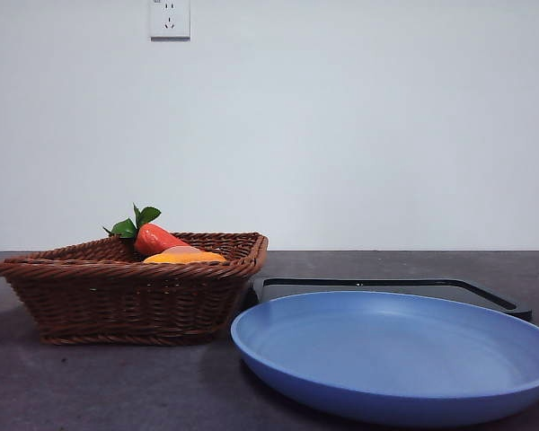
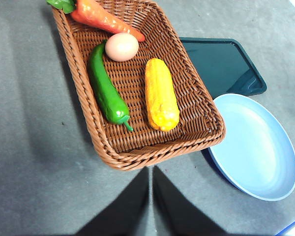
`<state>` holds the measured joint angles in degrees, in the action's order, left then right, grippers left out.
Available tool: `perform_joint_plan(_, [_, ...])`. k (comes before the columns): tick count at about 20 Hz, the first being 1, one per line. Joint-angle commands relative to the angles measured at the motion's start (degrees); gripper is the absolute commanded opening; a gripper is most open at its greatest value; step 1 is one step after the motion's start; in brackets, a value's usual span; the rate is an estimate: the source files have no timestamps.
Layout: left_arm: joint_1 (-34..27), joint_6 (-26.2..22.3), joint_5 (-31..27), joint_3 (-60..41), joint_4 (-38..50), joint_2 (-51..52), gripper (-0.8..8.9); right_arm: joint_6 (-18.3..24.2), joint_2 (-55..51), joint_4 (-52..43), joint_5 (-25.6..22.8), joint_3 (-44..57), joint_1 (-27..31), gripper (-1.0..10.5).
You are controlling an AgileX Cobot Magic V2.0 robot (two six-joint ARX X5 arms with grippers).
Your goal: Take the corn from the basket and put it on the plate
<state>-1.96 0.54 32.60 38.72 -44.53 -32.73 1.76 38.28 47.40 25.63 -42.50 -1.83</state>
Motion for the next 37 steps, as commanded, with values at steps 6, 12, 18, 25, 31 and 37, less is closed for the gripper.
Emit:
perform_joint_plan(6, [0.1, -0.9, 0.2, 1.2, 0.8, -0.3, 4.06, -1.7, 4.4, -1.4, 0.3, -1.1, -0.3, 3.2])
perform_joint_plan(12, [0.1, 0.0, 0.2, 1.2, 0.8, -0.3, 4.04, -3.3, 17.0, -6.5, 0.5, -1.1, -4.2, 3.2])
perform_joint_plan(18, [0.1, 0.0, 0.2, 1.2, 0.8, -0.3, 4.04, -3.3, 32.9, -13.9, 0.5, -1.1, -8.0, 3.2])
perform_joint_plan(25, [0.1, 0.0, 0.2, 1.2, 0.8, -0.3, 4.04, -3.3, 43.2, -17.2, 0.5, -1.1, -10.6, 2.7])
perform_joint_plan(31, [0.1, 0.0, 0.2, 1.2, 0.8, -0.3, 4.04, -3.3, 46.8, -17.9, 0.4, -1.1, -12.0, 1.8])
perform_joint_plan(37, [0.1, 0.0, 0.2, 1.2, 0.9, -0.4, 4.04, -4.2, 47.5, -17.9, -1.9, -1.1, -11.9, 0.0])
